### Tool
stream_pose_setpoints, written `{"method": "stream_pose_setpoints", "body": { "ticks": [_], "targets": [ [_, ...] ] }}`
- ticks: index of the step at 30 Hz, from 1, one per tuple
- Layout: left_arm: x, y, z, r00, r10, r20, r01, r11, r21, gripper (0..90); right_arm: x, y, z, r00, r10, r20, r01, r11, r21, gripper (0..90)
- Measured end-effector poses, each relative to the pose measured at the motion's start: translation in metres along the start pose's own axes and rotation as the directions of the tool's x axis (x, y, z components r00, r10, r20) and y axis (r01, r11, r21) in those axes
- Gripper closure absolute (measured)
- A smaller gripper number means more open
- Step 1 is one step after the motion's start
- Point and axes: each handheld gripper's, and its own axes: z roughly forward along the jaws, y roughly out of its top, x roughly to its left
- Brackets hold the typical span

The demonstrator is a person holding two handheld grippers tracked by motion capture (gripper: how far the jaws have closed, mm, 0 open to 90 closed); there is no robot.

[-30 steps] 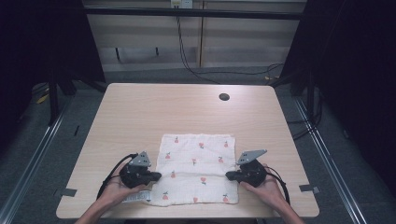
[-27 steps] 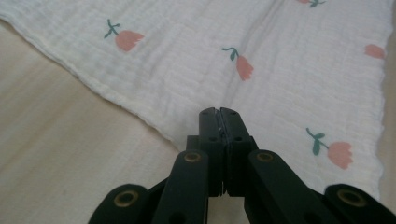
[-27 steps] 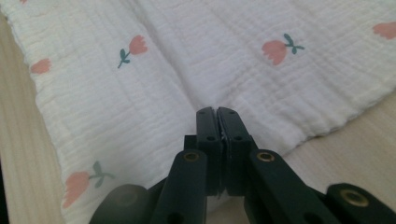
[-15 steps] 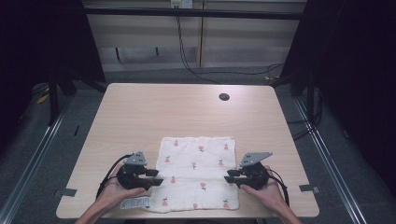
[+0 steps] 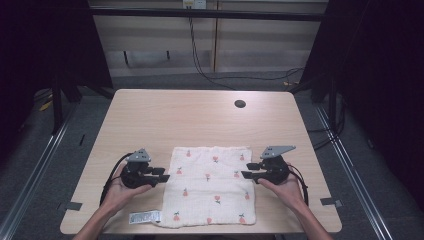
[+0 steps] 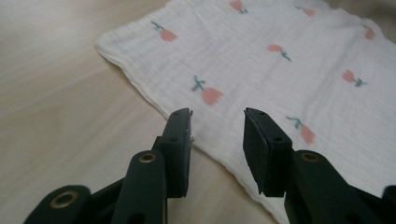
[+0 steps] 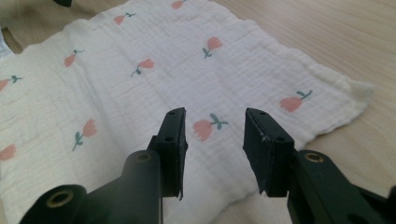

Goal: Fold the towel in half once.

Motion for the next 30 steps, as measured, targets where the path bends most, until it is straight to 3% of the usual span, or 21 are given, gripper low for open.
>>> {"method": "stream_pose_setpoints", "body": {
  "ticks": [1,2,4,5,6,7,9,10,11,17,18,19,20,22,24,26,30],
  "targets": [
    [0.0,0.0,0.0,1.0,0.0,0.0,0.0,1.0,0.0,63.8,0.0,0.0,0.0,1.0,0.0,0.0,0.0,1.0,0.0,58.2],
    [0.006,0.005,0.0,0.9993,0.03,-0.021,-0.03,0.9996,0.002,62.8,-0.007,0.003,0.0,1.0,0.009,-0.001,-0.009,1.0,0.006,55.9],
    [0.009,0.008,0.001,0.999,0.039,-0.021,-0.039,0.9992,-0.012,59.0,-0.011,0.004,0.0,0.9997,0.02,-0.012,-0.02,1.0,0.016,54.5],
    [0.017,0.01,0.002,0.9984,0.031,-0.048,-0.033,0.9986,-0.042,61.5,-0.019,0.008,-0.001,0.9995,0.03,0.013,-0.03,1.0,0.001,54.6],
    [0.017,0.01,0.002,0.9984,0.031,-0.048,-0.033,0.9986,-0.042,59.2,-0.022,0.009,-0.002,0.9988,0.044,0.019,-0.044,0.999,-0.023,55.0],
    [0.025,0.012,0.005,0.9986,0.018,-0.051,-0.019,0.9995,-0.024,57.3,-0.026,0.01,-0.002,0.9985,0.053,0.017,-0.053,0.998,-0.026,55.1],
    [0.03,0.015,0.007,0.9983,0.005,-0.057,-0.007,0.9993,-0.037,55.5,-0.032,0.014,0.0,0.998,0.052,0.035,-0.051,0.998,-0.025,55.8],
    [0.032,0.017,0.008,0.9992,-0.012,-0.039,0.012,0.9999,-0.013,55.3,-0.036,0.016,0.001,0.9979,0.057,0.031,-0.056,0.998,-0.03,57.5],
    [0.034,0.018,0.008,0.9993,-0.003,-0.036,0.003,1.0,-0.008,53.5,-0.04,0.018,0.002,0.9982,0.051,0.032,-0.05,0.998,-0.034,58.5],
    [0.046,0.029,0.017,0.9965,-0.047,-0.069,0.047,0.9988,-0.011,50.7,-0.057,0.037,0.014,0.9971,0.032,0.069,-0.031,0.999,-0.007,62.7],
    [0.047,0.032,0.018,0.9957,-0.056,-0.074,0.054,0.9982,-0.025,51.4,-0.06,0.04,0.015,0.9964,0.028,0.08,-0.029,1.0,0.004,64.0],
    [0.049,0.035,0.019,0.9958,-0.054,-0.074,0.052,0.9983,-0.027,52.3,-0.062,0.043,0.016,0.9917,0.01,0.128,-0.011,1.0,0.004,64.5],
    [0.051,0.038,0.02,0.9959,-0.06,-0.068,0.058,0.9979,-0.031,53.2,-0.066,0.045,0.018,0.9893,0.008,0.146,-0.01,1.0,0.012,65.2],
    [0.052,0.041,0.021,0.9963,-0.064,-0.058,0.062,0.9975,-0.034,54.5,-0.076,0.047,0.022,0.993,0.036,0.113,-0.039,0.999,0.022,65.0],
    [0.054,0.045,0.024,0.998,-0.052,-0.037,0.051,0.9984,-0.024,54.3,-0.079,0.047,0.024,0.9912,0.04,0.126,-0.045,0.998,0.033,65.2],
    [0.057,0.043,0.028,0.9974,-0.069,-0.022,0.067,0.9967,-0.046,53.0,-0.087,0.041,0.031,0.9911,0.063,0.118,-0.067,0.997,0.035,65.9],
    [0.059,0.045,0.032,0.9973,-0.064,-0.037,0.062,0.9969,-0.049,49.9,-0.089,0.033,0.04,0.9897,0.08,0.119,-0.086,0.995,0.044,65.7]
  ]
}}
